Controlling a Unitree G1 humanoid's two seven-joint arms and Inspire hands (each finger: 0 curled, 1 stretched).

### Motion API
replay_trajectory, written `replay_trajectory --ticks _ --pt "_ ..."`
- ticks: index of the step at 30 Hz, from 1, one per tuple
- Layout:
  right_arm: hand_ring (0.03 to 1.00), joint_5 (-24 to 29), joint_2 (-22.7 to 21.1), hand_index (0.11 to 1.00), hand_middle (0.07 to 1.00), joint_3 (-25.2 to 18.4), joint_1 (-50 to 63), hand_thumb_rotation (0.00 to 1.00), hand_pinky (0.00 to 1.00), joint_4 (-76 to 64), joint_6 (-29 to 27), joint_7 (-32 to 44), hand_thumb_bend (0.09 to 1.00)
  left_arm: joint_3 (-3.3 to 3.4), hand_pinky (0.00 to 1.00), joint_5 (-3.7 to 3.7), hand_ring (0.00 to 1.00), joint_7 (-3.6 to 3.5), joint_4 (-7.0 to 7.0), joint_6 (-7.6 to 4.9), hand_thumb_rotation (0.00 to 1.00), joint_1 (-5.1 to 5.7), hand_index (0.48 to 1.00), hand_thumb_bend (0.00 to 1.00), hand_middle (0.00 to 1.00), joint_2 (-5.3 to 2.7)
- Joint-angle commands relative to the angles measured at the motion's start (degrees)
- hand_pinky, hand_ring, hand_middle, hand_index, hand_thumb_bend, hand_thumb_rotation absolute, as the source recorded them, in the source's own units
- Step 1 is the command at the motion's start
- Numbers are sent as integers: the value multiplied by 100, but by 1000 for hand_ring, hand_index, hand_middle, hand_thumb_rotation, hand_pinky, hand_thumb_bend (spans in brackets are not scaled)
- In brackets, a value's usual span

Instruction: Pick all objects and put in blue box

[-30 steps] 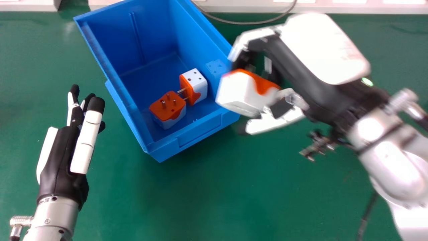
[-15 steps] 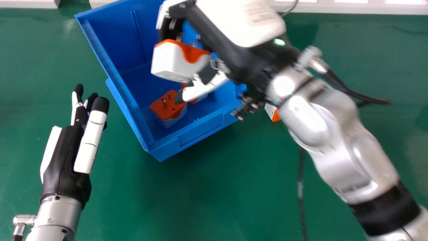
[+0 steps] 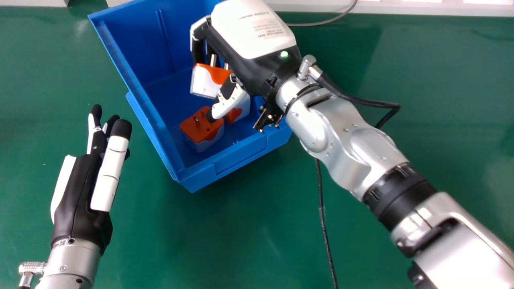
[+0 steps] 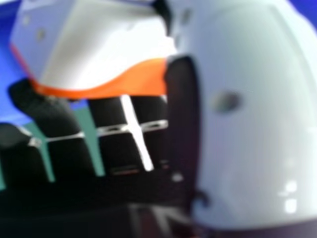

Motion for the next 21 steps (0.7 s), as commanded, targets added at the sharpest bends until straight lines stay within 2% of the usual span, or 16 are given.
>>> replay_trajectory --ticks 1,2,4,5,7,8,10,13,14,17,21 --pt "168 -72 78 473 245 78 -296 148 113 -20 118 -124 489 -8 949 18 970 12 -180 -45 959 36 988 762 993 7" --pt "205 -154 86 474 275 163 -308 152 153 -15 230 -58 491 -7 946 18 969 10 -179 -45 959 37 987 762 993 7" --pt "205 -374 87 474 275 378 -332 152 153 -29 456 72 491 -11 946 26 969 11 -186 -40 959 40 987 762 993 5" --pt "240 -482 64 475 304 482 -315 156 188 -63 519 106 493 -12 945 32 968 12 -185 -37 959 37 987 762 992 6" --pt "678 -585 13 755 731 606 -261 482 560 -148 586 144 735 -14 934 44 966 14 -193 -19 958 30 985 762 990 7" --pt "772 -593 -15 823 821 639 -229 551 656 -206 602 174 792 -15 931 47 965 15 -196 -8 958 24 985 763 990 8" --pt "847 -586 -51 878 886 678 -189 606 739 -280 626 217 835 -17 928 50 964 15 -202 7 958 19 984 765 990 9" --pt "974 -565 -83 979 981 692 -155 738 923 -332 644 281 914 -28 924 55 963 17 -229 43 958 15 984 768 990 3" --pt "974 -584 -96 979 981 703 -146 738 923 -354 676 295 914 -28 924 57 963 11 -220 48 958 7 984 768 990 5" --pt "995 -600 -122 996 997 711 -104 820 984 -448 757 331 945 -23 925 52 963 -2 -208 60 958 -1 984 770 990 8" --pt "999 -565 -161 999 1000 673 31 846 996 -736 860 393 961 -20 931 40 967 -10 -197 68 958 -17 984 780 991 7"
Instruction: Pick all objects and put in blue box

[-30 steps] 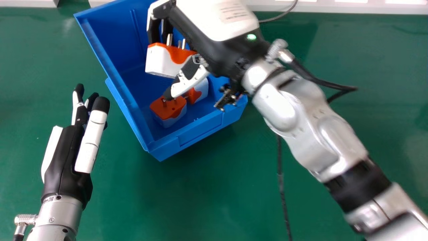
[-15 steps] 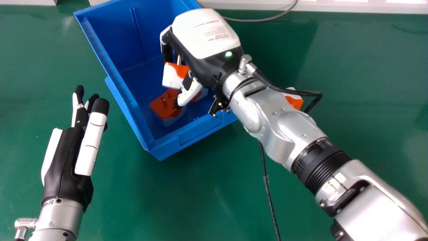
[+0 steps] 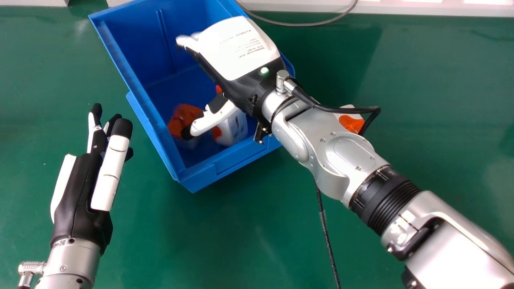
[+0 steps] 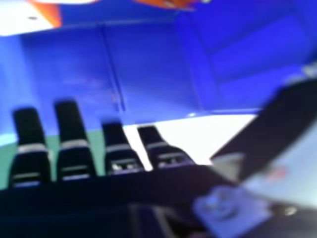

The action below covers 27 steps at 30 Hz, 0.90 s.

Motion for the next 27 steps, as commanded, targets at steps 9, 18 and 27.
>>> replay_trajectory --ticks 9,18,27 --pt "1000 22 -623 1000 1000 -259 1041 804 1000 -2209 258 446 895 -40 936 25 969 32 -115 -15 948 -67 985 785 992 -5" --pt "1000 33 -2023 1000 1000 -1084 3247 787 1000 -5737 96 1329 789 -1 939 2 970 30 43 -54 947 -178 986 771 993 11" --pt "1000 285 -2801 1000 1000 -2580 5308 791 1000 -7468 -65 1567 743 43 938 23 970 17 44 -19 946 -234 986 770 992 59"
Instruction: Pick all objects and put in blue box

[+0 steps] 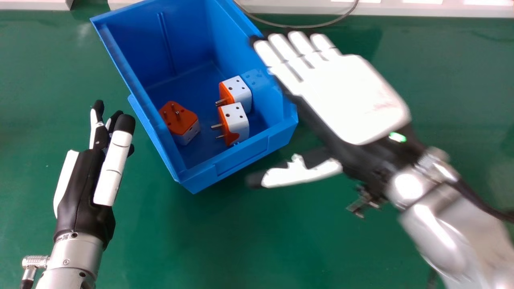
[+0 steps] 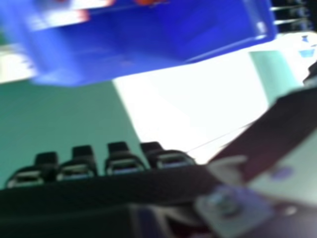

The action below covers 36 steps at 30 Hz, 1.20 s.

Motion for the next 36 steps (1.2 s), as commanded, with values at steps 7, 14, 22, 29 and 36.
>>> replay_trajectory --ticks 7,14,22,29,36 --pt "1000 -194 -194 999 1000 -1140 710 740 1000 -404 196 480 723 52 941 14 970 0 -23 -34 945 -82 984 773 992 86" --pt "1000 -307 -238 983 1000 -1171 251 728 989 504 45 387 708 45 959 5 971 6 13 -33 944 -109 982 774 990 67" --pt "1000 -370 -97 968 1000 -745 -620 713 972 1818 -80 190 687 20 960 30 971 6 11 -38 943 -109 981 775 989 71" --pt "966 -861 -135 924 990 -59 -1549 701 906 3376 -193 -251 690 -6 960 66 971 13 -32 -13 943 -84 982 774 991 82" --pt "950 -910 -37 917 980 494 -2461 712 878 4730 -283 -299 702 11 962 52 973 -3 -131 19 945 -13 985 770 994 96"
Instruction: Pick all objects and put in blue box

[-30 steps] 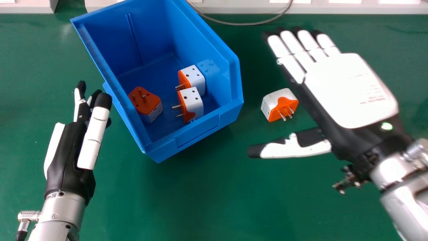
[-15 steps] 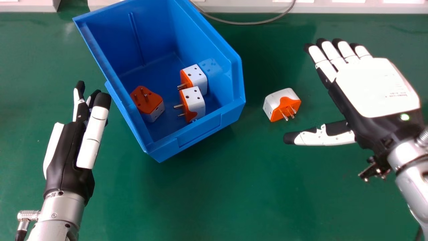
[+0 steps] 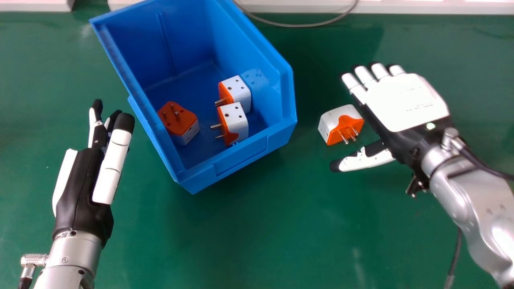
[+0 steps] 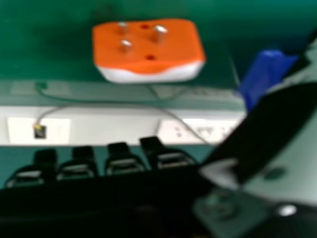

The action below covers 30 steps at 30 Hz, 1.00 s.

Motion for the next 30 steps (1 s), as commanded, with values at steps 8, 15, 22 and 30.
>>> replay_trajectory --ticks 8,15,22,30 --pt "921 63 196 889 953 583 -1135 721 835 1676 -127 -404 716 70 960 -6 975 -17 -178 -34 948 72 988 769 996 90" --pt "914 217 283 877 940 797 -1502 716 826 2404 -172 -629 704 78 952 -15 974 2 -311 0 947 155 987 764 995 70" --pt "907 373 333 864 931 920 -1676 697 810 2751 -208 -682 674 91 953 -26 973 2 -400 20 947 222 986 756 994 57" --pt "879 555 446 845 907 984 -1867 676 764 3073 -241 -803 631 100 952 -4 973 13 -433 79 947 253 986 753 994 69"
